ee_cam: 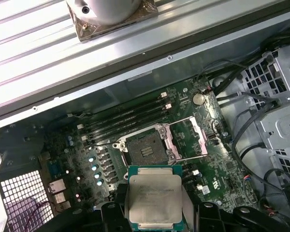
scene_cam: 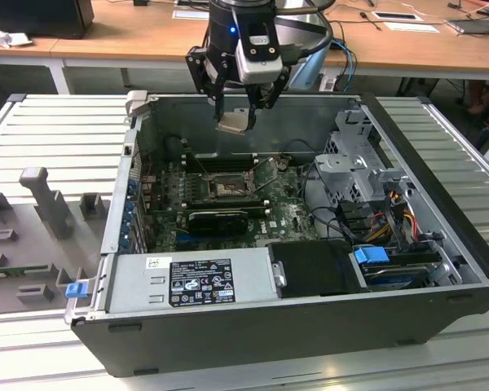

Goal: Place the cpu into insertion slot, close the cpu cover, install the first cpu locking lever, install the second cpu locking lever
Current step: 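Place the cpu into insertion slot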

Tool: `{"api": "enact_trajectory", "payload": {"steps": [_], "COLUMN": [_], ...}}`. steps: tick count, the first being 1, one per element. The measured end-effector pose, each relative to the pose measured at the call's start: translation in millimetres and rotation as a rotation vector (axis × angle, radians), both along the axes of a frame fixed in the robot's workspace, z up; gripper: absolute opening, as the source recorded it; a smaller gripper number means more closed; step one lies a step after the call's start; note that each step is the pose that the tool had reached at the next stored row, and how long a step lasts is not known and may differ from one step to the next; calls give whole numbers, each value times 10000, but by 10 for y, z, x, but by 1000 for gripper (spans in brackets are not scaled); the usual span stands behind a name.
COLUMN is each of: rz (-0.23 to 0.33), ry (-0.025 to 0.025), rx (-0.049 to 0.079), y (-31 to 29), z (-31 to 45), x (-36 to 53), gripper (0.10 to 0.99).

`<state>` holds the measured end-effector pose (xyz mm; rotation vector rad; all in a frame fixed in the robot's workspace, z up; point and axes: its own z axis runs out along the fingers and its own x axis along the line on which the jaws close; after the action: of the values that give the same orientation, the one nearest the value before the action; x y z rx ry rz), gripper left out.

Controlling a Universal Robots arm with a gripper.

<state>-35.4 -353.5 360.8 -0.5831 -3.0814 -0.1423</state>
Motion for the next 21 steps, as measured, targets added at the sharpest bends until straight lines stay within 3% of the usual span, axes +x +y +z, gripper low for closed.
{"api": "enact_trajectory", "payload": {"steps": [21], "rz": [-1078], "ry": [1], "rx": [-11], "y": [0], "z": [-5], "x": [0], "gripper": [529]}}
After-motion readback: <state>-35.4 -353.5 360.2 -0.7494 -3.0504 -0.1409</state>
